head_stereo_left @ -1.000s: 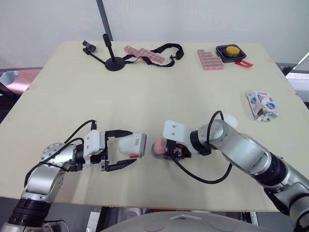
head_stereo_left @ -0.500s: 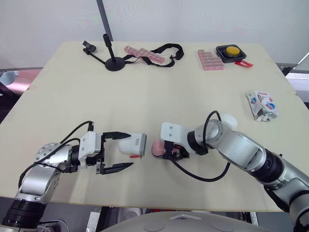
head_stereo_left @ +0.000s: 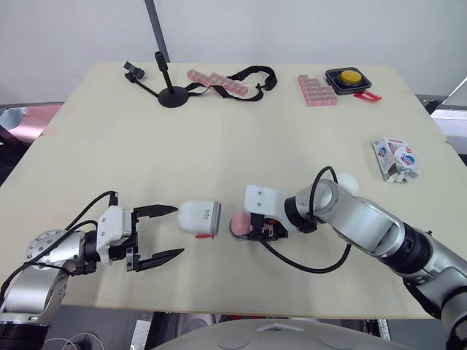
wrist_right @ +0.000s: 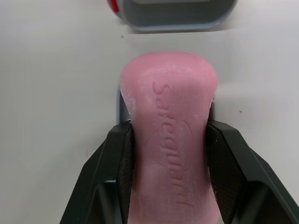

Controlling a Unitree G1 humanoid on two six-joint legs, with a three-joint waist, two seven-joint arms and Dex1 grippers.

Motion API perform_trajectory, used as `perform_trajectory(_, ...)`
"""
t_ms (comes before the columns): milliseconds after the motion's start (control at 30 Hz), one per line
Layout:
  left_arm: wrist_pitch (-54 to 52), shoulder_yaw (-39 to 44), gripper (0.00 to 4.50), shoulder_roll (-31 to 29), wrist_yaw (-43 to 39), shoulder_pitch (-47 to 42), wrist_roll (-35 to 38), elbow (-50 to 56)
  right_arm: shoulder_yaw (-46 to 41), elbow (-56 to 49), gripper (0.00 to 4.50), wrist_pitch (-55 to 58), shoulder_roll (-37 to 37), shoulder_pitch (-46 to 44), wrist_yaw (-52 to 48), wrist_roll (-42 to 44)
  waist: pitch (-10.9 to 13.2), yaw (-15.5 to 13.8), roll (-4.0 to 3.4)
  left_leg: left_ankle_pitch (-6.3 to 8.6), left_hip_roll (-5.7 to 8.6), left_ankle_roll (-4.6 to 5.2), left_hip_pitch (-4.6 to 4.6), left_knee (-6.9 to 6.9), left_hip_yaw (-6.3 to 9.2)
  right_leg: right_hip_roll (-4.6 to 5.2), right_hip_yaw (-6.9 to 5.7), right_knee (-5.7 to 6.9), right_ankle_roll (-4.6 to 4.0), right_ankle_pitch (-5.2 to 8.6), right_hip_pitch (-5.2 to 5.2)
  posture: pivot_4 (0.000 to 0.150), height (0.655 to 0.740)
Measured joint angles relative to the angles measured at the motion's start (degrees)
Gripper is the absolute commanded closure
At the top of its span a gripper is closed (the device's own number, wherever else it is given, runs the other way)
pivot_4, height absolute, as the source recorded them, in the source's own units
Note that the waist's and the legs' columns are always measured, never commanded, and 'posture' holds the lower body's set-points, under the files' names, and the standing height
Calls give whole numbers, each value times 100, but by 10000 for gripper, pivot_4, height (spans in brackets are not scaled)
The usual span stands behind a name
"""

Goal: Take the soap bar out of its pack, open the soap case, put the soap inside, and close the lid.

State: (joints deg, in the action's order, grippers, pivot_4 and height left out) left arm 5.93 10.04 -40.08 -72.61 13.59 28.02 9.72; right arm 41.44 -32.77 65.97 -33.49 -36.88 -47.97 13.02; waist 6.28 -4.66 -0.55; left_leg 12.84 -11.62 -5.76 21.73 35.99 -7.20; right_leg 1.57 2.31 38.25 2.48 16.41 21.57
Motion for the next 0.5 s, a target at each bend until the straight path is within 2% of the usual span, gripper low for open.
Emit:
perform_trajectory(67, 0, 0, 0, 17, 67, 3, -3, 41, 56, 18, 27970, -38, 1, -72, -59, 3, 0, -3, 0, 0, 0, 0, 0, 0, 0, 1, 0, 0, 0, 0, 0, 1500, 7395)
perform_trajectory(133, -2, 0, 0, 46, 135, 6, -9, 75, 76, 19, 17661, -78, 2, -121, -90, 6, 0, -1, 0, 0, 0, 0, 0, 0, 0, 1, 0, 0, 0, 0, -1, 1500, 7395)
perform_trajectory(300, -12, -5, 0, 86, 221, 85, -16, 247, 81, 39, 1446, -159, 1, -149, -142, 13, -1, 1, 1, 0, 0, 0, -2, -2, 0, 0, 0, 0, 0, 0, -1, 1500, 7395)
perform_trajectory(333, -16, -5, 0, 87, 229, 89, -18, 247, 81, 45, 315, -178, -8, -149, -162, 13, -1, 0, 1, -1, 0, -1, -2, -3, 0, 0, 0, 0, 0, 0, -1, 1500, 7395)
perform_trajectory(500, -17, -6, 0, 98, 266, 88, -48, 245, -15, 44, 315, -263, -130, -167, -258, 41, -1, 0, 2, -1, 1, -1, -4, -3, 0, 1, 1, 0, 0, 0, -3, 1500, 7395)
